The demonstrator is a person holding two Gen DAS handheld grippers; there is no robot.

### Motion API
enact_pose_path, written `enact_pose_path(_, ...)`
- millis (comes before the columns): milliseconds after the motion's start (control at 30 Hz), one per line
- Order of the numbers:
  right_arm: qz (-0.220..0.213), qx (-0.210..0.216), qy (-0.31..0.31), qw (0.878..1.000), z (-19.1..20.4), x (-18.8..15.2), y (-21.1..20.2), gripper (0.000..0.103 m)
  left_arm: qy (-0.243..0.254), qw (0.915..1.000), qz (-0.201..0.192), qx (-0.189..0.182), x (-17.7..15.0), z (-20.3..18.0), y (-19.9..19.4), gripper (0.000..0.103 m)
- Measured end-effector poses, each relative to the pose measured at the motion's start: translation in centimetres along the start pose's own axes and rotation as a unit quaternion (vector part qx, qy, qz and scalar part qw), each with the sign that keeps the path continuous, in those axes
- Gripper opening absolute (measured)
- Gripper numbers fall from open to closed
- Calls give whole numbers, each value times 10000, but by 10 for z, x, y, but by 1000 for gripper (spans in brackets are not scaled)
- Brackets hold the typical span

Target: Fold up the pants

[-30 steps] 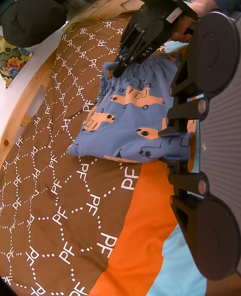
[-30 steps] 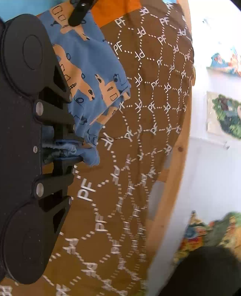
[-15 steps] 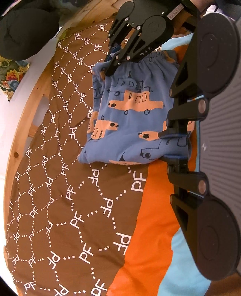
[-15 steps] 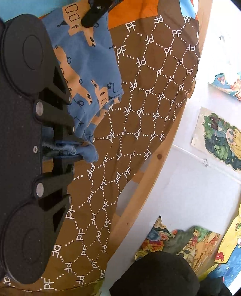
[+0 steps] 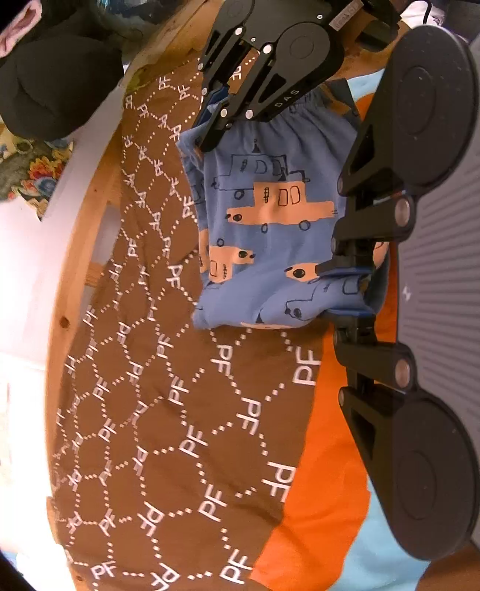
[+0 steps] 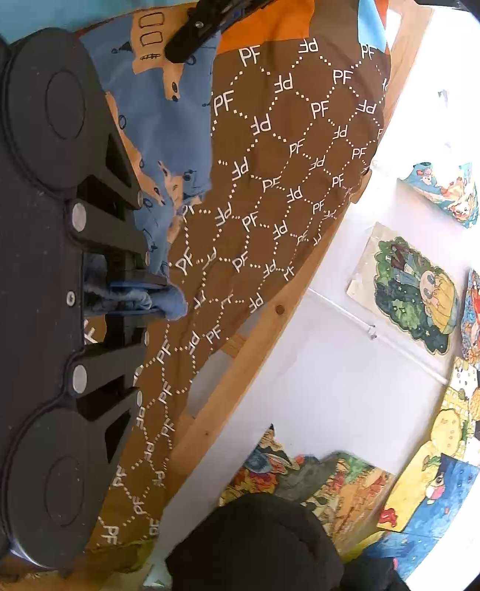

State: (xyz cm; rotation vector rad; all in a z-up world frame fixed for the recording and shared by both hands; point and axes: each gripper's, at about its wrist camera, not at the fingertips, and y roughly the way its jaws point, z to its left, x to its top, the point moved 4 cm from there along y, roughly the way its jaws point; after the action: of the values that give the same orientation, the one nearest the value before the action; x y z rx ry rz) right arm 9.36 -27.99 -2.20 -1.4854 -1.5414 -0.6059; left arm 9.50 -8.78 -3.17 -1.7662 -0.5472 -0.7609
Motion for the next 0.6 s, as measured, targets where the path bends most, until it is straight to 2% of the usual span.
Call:
enact_pose_path(367, -263, -248, -159, 9992, -19, 14, -1, 10, 300, 9986, -425, -26, 12, -15, -1, 18)
enact_pose_path(600, -506, -228, -331, 9979, -28, 33, 13, 10, 364, 9973, -630, 42, 27, -16, 1, 18)
